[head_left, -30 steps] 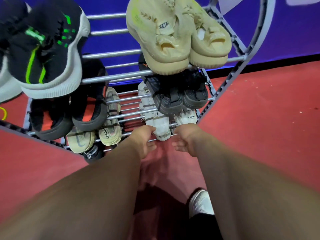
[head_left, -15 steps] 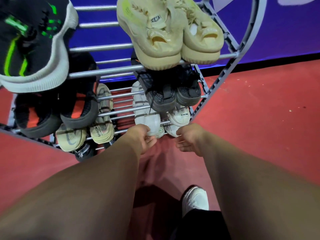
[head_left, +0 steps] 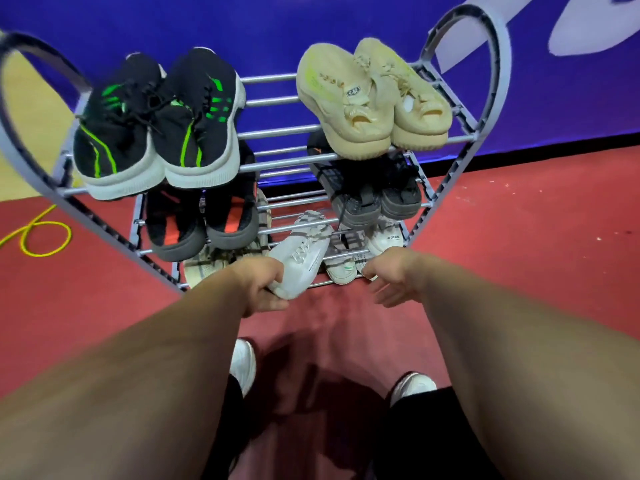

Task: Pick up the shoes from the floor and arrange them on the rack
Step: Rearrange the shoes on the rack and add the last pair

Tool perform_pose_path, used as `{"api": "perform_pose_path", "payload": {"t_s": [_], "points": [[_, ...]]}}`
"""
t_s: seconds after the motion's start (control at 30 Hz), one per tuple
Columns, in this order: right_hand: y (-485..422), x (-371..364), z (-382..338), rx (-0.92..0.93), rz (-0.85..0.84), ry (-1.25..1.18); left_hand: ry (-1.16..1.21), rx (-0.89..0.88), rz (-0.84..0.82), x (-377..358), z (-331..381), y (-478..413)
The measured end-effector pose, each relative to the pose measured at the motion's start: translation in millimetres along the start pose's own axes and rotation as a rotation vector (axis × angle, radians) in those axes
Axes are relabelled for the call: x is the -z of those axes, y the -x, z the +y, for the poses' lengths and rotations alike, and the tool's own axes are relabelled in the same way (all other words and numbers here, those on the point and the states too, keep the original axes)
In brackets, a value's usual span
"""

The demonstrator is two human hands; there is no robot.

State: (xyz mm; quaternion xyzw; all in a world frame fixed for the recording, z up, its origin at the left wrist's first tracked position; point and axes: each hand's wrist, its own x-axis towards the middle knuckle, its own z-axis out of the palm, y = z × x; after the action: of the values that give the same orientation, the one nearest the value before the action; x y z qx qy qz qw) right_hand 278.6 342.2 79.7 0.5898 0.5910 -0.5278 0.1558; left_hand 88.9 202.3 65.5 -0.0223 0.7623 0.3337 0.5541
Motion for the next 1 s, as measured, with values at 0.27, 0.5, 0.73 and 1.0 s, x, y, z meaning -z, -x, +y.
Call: {"api": "perform_pose_path", "payload": {"t_s": [0.27,0.5,0.73,1.0], "points": [[45,8,-9,0.005,0.024,0.049,-0.202,-0.041,0.042,27,14,32],[68,20,3,-0.038,0.034,0.058,-0.411,-0.03,-0.182,46,27,58],[67,31,11,-0.036,0.134,0.062,-0.581,0.093,-0.488,52,30,56],[41,31,27,-0.189,-0.301,0.003,-0.313,0.125,-0.258,44,17,23]]}}
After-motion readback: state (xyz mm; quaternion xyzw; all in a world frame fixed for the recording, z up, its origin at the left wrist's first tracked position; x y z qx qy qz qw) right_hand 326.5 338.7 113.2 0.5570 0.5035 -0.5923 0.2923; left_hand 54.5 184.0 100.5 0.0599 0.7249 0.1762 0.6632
